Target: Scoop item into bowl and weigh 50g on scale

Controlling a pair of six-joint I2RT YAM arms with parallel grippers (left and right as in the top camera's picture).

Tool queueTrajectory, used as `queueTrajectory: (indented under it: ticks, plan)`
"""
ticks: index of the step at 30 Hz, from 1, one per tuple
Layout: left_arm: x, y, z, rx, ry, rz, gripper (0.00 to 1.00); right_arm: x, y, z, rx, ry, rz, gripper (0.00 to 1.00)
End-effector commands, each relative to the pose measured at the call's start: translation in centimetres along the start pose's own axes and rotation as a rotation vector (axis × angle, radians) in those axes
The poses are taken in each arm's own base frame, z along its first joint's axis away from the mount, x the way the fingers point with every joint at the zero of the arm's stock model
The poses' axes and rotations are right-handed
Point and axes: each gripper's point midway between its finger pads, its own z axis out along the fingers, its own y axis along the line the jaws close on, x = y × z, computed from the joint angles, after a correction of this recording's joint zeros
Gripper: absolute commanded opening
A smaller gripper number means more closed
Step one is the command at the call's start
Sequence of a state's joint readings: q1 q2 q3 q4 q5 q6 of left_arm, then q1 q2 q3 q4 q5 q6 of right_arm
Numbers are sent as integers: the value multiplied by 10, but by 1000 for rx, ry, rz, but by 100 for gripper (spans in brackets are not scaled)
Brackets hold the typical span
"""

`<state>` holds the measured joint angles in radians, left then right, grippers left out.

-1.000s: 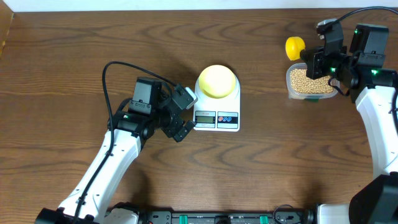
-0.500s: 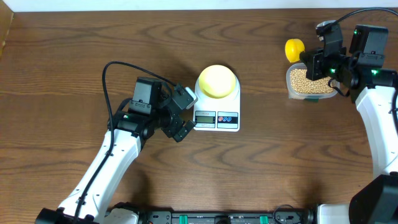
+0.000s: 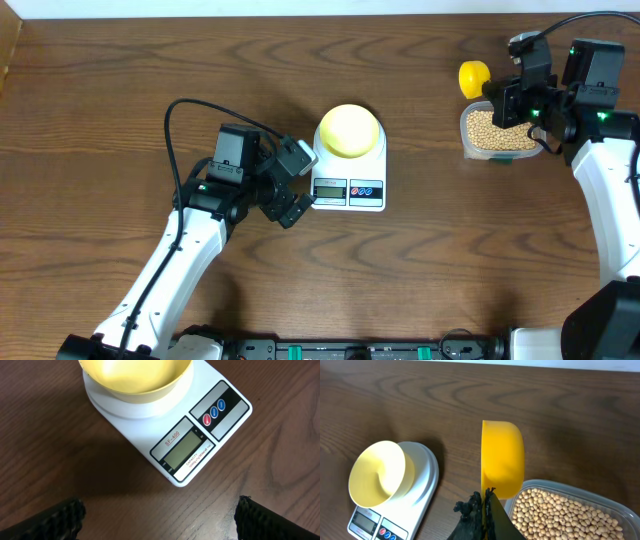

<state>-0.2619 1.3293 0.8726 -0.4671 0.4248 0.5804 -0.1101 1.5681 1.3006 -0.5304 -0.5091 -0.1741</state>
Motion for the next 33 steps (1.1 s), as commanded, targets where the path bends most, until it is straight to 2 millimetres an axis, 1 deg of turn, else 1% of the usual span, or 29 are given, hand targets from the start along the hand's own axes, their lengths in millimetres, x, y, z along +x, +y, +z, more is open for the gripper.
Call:
queueTrajectory:
  ticks: [1, 5, 8, 12, 13, 15, 17, 19, 22, 25, 28, 29, 33]
  plan:
    - [-1, -3, -1, 16, -10, 4, 98, -13, 12, -7, -25, -33, -44, 1]
    - [-1, -3, -1, 16, -10, 4, 97, -13, 12, -7, -25, -33, -44, 1]
    - [-9, 2, -1, -3, -43, 20, 98, -13, 12, -7, -25, -34, -45, 1]
    - [-9, 3, -1, -9, -39, 19, 98, -13, 12, -7, -25, -34, -45, 1]
    - [-11, 1, -1, 2, -50, 19, 98, -13, 12, -7, -25, -34, -45, 1]
    - [-21, -14, -3, 88, -106, 23, 98, -13, 12, -7, -24, -34, -45, 1]
    - [-31, -23, -4, 150, -161, 33, 97, -13, 12, -7, -25, -33, -45, 1]
    - [-38, -25, -4, 177, -189, -22, 98, -13, 12, -7, -24, -32, -47, 1]
    - [-37, -24, 0, 190, -174, -130, 97, -12, 12, -7, -25, -29, -46, 1]
    - [-34, -27, 8, 166, -134, -161, 98, -11, 12, -7, -26, -24, -43, 1]
    - [-33, -38, 16, 121, -87, -114, 98, -10, 12, -7, -26, -23, -43, 1]
    - [-34, -44, 19, 115, -76, -89, 98, -10, 12, -7, -26, -23, -43, 1]
    - [-39, -81, 24, 194, -61, -26, 97, -10, 12, -7, -27, -20, -41, 1]
